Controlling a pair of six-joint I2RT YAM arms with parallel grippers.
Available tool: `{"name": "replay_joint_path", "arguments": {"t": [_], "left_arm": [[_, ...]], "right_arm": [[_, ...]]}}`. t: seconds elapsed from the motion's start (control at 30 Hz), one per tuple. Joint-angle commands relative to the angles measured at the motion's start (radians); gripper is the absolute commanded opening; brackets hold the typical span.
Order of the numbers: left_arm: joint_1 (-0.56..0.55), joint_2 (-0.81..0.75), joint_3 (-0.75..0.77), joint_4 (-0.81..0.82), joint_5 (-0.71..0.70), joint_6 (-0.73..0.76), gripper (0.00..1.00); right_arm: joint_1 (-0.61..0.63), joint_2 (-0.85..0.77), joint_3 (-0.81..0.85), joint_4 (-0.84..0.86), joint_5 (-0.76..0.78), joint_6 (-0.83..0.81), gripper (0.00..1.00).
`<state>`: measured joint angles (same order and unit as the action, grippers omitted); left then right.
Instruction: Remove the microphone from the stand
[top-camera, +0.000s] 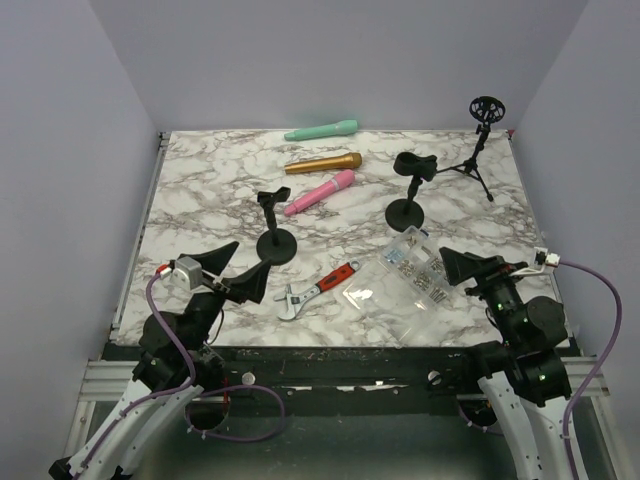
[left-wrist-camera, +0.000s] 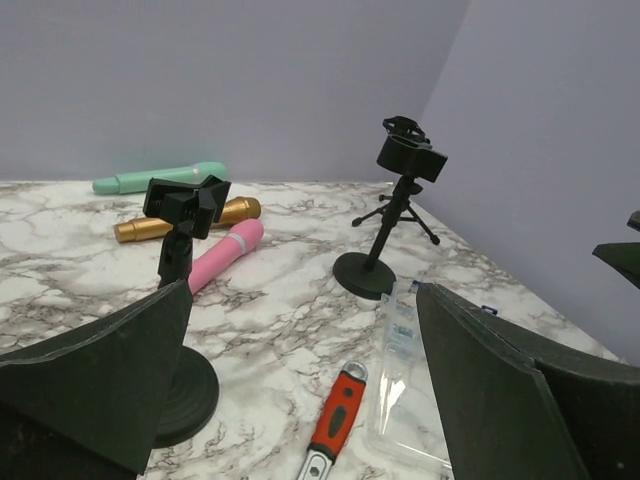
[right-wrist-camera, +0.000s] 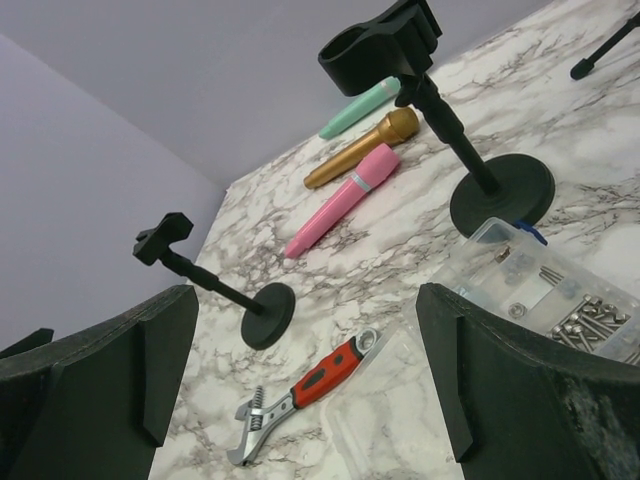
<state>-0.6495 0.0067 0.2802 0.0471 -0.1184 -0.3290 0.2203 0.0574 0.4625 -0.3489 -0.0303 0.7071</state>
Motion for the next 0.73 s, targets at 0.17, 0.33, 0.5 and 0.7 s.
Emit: {"name": "replay_joint_path", "arguments": {"t": [0.17, 0.33, 0.5, 0.7], "left_arm": [[-0.004, -0.261, 0.053, 0.174, 0.040, -0.001, 0.99], [-0.003, -0.235, 0.114, 0.210, 0.067, 0.016, 0.98], [-0.003, -0.232, 0.150, 0.226, 0.078, 0.030, 0.99], [-0.003, -0.227, 0.166, 0.208, 0.088, 0.038, 0.99]], "right_arm": [[-0.006, -0.011, 0.134, 0.066, -0.075, -0.049, 1.00], [-0.006, -0.007, 0.215, 0.063, -0.001, -0.054, 1.00], [-0.006, -0.009, 0.255, 0.086, 0.025, -0.053, 1.00], [-0.006, 0.125, 0.348, -0.069, 0.197, 0.048, 1.00]]}}
